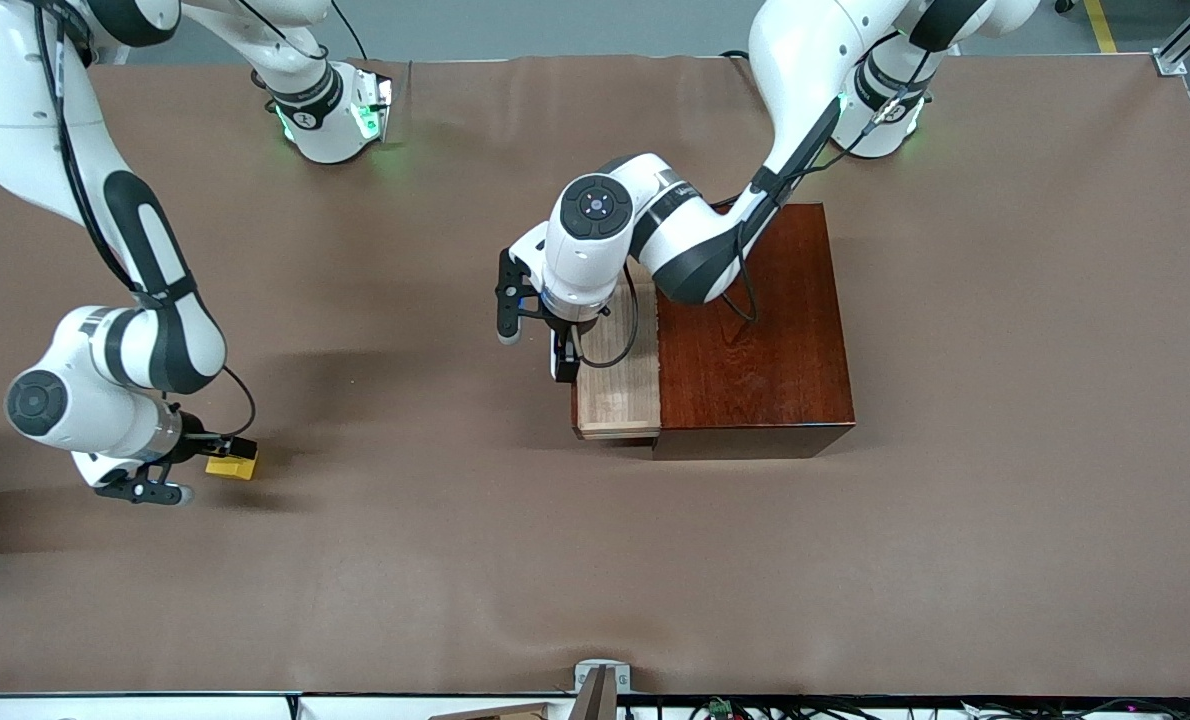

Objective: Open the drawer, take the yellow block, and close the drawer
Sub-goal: 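Set the block on the table with the right gripper while the left gripper aligns, then push the drawer shut with the left gripper while the right gripper withdraws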

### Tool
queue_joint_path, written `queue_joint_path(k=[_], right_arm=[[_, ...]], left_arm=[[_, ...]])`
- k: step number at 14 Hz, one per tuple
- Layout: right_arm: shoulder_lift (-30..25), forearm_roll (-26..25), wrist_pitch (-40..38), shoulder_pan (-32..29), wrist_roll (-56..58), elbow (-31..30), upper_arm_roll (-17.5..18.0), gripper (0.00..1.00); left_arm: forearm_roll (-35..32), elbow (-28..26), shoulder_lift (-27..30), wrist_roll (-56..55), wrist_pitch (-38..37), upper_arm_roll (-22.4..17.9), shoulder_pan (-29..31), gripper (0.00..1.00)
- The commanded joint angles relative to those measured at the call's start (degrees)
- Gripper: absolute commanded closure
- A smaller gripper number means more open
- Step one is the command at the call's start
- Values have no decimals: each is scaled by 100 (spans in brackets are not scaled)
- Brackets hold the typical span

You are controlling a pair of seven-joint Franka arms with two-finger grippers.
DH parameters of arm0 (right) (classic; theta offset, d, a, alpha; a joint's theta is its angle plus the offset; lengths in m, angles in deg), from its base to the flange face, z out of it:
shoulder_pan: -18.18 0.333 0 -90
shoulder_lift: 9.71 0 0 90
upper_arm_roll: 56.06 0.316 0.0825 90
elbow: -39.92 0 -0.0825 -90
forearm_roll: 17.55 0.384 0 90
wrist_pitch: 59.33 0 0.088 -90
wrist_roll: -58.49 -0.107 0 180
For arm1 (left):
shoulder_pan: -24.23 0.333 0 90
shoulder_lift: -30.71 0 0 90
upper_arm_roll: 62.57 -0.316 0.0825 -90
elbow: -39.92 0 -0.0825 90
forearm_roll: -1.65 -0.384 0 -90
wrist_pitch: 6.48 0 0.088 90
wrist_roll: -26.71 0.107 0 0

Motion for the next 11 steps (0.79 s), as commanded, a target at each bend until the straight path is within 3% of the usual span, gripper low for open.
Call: queue_joint_path(k=[1,8,11], right_arm=[[-654,48,-714,-75,-41,-107,92,0],[-2218,48,-2552,118,-41,-37,145,0],[-2510,57,-3377,188,-50,479,153,0]], left_arm=[[-39,70,14,30,-366,-4,-2,0],[-110,70,49,30,-1122,-4,121,0],[-127,70,75,30,-1526,-48,130,0]])
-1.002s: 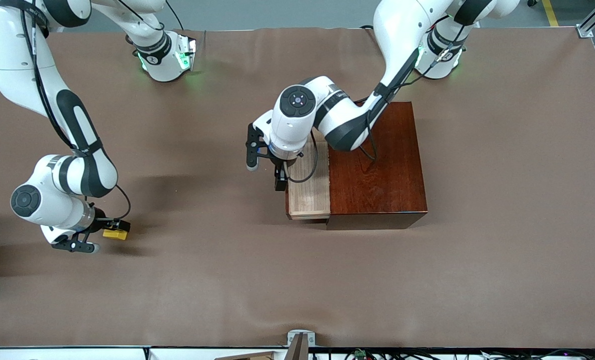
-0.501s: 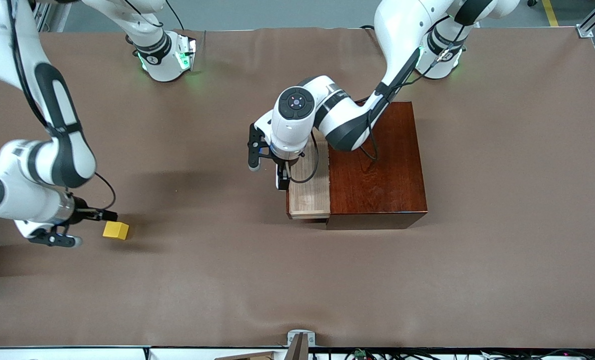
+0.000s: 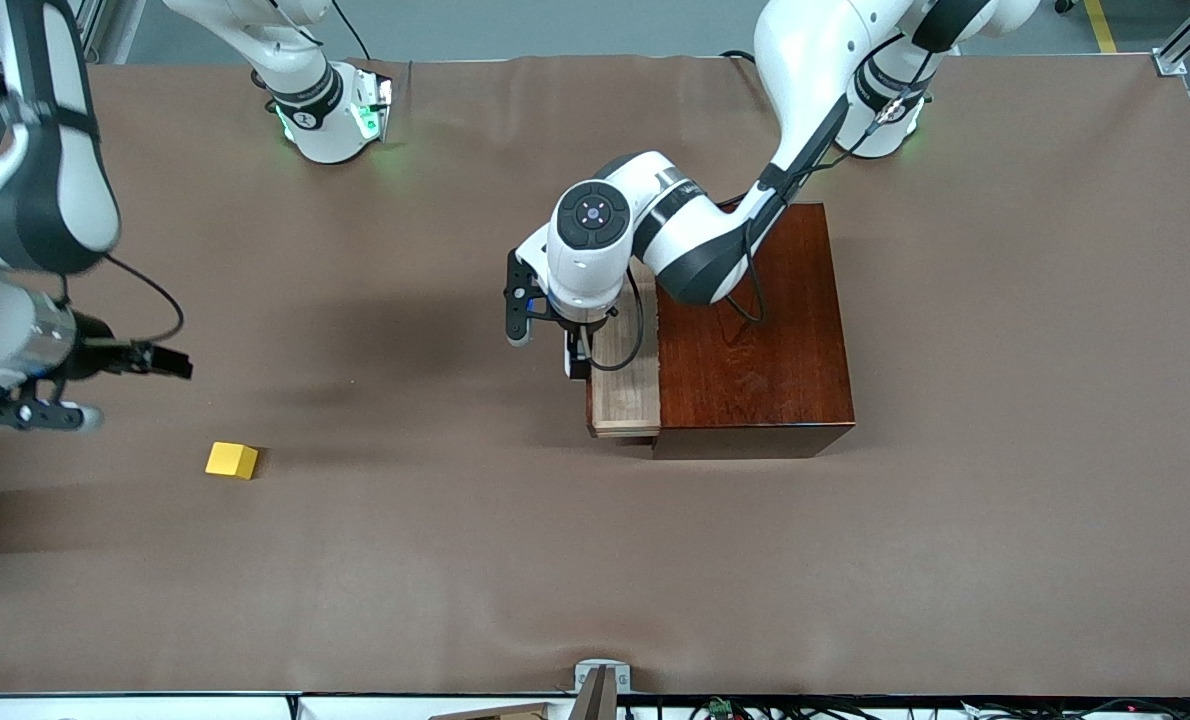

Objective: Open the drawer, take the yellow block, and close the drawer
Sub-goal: 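Push the drawer shut with the left gripper while the right gripper withdraws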

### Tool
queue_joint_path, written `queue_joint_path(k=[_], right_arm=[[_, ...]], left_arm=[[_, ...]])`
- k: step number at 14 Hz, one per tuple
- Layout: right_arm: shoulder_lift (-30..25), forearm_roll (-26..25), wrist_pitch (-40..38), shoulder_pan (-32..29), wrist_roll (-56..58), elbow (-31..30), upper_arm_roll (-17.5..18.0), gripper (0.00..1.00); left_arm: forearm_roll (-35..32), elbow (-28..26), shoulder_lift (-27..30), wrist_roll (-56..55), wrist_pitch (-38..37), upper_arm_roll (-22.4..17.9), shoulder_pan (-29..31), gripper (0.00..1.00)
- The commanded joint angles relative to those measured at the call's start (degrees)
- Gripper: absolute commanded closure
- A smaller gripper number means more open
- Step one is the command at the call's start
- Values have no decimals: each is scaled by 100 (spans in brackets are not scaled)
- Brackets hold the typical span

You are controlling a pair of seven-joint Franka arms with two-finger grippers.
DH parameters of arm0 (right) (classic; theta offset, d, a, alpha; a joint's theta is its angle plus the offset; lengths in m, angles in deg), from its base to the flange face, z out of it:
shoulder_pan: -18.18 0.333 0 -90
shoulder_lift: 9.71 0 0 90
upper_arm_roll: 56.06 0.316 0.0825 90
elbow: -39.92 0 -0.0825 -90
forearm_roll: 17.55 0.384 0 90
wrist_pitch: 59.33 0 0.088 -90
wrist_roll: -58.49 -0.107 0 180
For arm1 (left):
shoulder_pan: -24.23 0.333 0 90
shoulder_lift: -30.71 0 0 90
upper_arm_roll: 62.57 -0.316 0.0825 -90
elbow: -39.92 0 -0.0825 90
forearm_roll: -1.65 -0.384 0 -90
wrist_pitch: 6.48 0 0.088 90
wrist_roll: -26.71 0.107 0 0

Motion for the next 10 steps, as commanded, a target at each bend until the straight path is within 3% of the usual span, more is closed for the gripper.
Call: queue_joint_path(k=[1,4,10], right_arm=[[-263,66,-553,36,-50,389,2,0],[-694,57,-737,281,-50,408,-68,0],[-1177,57,-1248,730,-50,391,-620,0]], left_arm=[[-173,-160,74,-18,-751,-40,69,0],[-428,-160,152,-18,-1077,-40,200,0],[-745,-151,223,-18,-1446,-31,280,0]])
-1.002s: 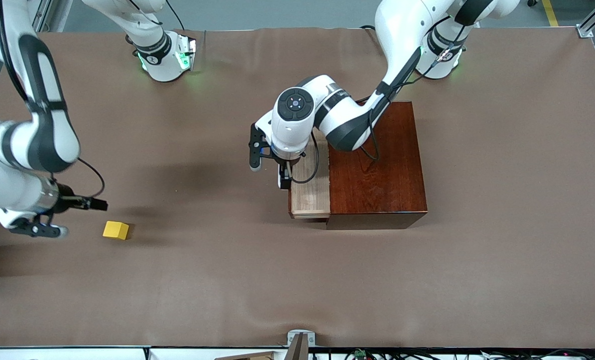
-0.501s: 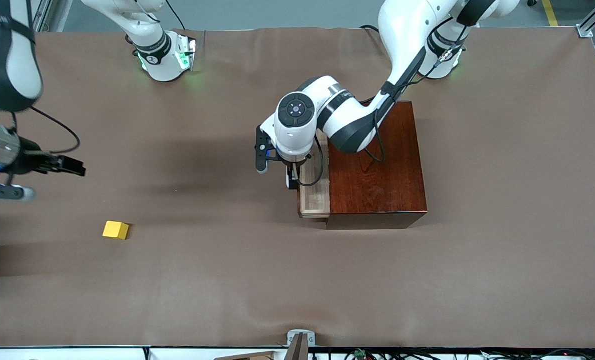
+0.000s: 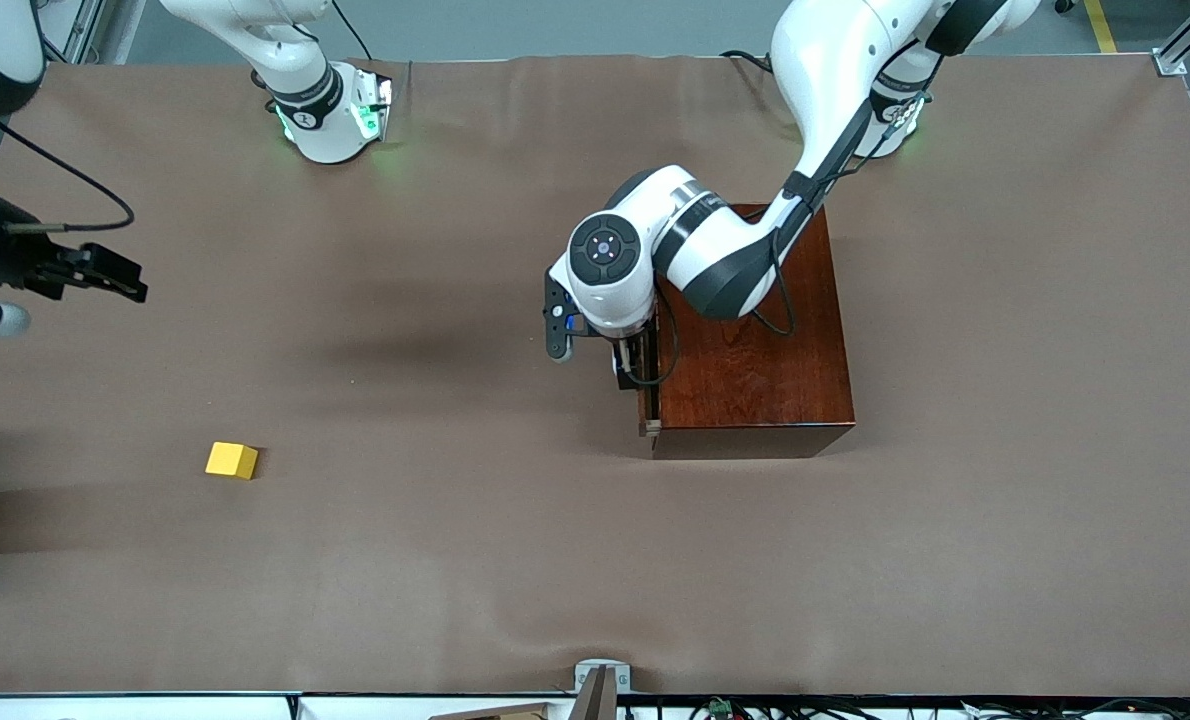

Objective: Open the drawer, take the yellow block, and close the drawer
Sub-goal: 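Push the drawer shut with the left gripper while the right gripper withdraws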

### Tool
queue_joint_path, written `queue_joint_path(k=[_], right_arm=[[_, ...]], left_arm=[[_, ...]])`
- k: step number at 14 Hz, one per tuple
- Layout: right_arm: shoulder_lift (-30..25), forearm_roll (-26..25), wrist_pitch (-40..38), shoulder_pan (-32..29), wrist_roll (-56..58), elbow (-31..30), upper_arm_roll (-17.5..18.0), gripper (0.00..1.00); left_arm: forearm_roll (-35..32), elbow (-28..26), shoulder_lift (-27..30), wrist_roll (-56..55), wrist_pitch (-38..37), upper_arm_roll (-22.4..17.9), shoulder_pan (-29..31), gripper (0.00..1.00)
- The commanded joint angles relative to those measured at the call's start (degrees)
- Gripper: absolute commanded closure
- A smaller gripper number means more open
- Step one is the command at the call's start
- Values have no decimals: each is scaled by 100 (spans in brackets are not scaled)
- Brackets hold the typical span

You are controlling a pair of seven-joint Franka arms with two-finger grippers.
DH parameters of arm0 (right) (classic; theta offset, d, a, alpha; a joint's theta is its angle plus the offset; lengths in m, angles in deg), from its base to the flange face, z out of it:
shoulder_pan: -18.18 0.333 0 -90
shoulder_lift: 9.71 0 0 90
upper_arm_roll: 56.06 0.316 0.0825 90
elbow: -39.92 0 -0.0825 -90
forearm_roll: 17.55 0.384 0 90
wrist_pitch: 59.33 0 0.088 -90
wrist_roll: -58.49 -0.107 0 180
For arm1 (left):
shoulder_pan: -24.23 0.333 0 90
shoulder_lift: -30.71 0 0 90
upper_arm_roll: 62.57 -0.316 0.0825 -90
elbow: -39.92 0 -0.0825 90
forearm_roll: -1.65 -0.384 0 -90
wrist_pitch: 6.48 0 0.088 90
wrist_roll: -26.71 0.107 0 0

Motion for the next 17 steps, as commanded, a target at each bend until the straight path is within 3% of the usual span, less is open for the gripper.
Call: queue_joint_path(k=[1,12,14,17], right_arm=[[-217,55,-178,212,-44,-59,-285,0],[-297,327,-258,221,-44,248,-250,0],[-262,327,-249,221,43,249,-250,0],[-244,161,-232,204,9,275,-259,0]], left_arm=[[-282,-177,223,-21,-300,-27,42,0],[-397,-142,328,-38,-714,-27,130,0],[-388,-107,328,-475,-582,-9,130,0],[-353,121,337,-1231,190,26,156,0]])
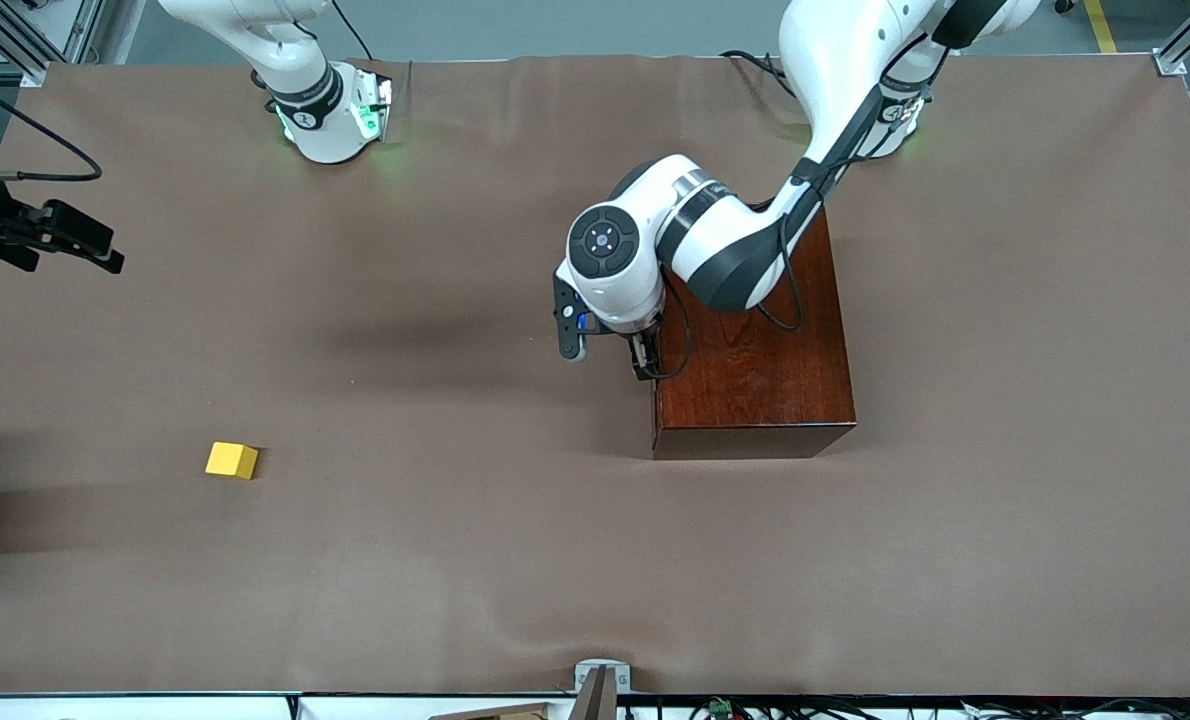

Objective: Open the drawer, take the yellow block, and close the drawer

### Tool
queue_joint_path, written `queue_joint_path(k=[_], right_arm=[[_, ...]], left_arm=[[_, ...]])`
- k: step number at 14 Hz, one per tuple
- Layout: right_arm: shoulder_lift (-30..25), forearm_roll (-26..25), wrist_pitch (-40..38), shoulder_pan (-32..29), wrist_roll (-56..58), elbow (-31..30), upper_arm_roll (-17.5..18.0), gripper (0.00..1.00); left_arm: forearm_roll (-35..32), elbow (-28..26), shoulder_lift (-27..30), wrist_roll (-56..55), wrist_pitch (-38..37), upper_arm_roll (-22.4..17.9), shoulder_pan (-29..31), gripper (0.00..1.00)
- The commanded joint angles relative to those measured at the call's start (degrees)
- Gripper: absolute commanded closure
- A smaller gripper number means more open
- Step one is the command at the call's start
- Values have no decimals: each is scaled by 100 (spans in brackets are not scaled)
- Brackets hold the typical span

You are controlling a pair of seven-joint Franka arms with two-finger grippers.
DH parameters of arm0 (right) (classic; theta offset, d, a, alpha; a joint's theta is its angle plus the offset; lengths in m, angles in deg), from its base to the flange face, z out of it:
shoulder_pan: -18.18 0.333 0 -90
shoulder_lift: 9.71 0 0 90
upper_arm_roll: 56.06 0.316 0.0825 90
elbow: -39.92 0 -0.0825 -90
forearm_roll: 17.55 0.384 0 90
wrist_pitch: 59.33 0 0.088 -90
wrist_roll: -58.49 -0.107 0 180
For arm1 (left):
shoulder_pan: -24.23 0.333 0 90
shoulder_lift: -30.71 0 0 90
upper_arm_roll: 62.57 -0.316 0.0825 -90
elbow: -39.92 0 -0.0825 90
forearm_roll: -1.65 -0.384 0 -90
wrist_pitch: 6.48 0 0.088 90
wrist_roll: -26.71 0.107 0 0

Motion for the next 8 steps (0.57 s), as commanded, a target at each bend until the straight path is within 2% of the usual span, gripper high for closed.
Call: queue_joint_path(k=[1,5,8], right_arm=[[-7,-58,-99,-13,15,76,-83,0],[63,-5,-108,-4,24,102,-83,0],[72,4,-47,-74,24,146,-92,0]], left_arm=[[-145,50,226,-675,351,24,100,0],[-171,32,962,-1266,546,-11,363,0],[-224,-12,1631,-1267,38,-20,942,0]])
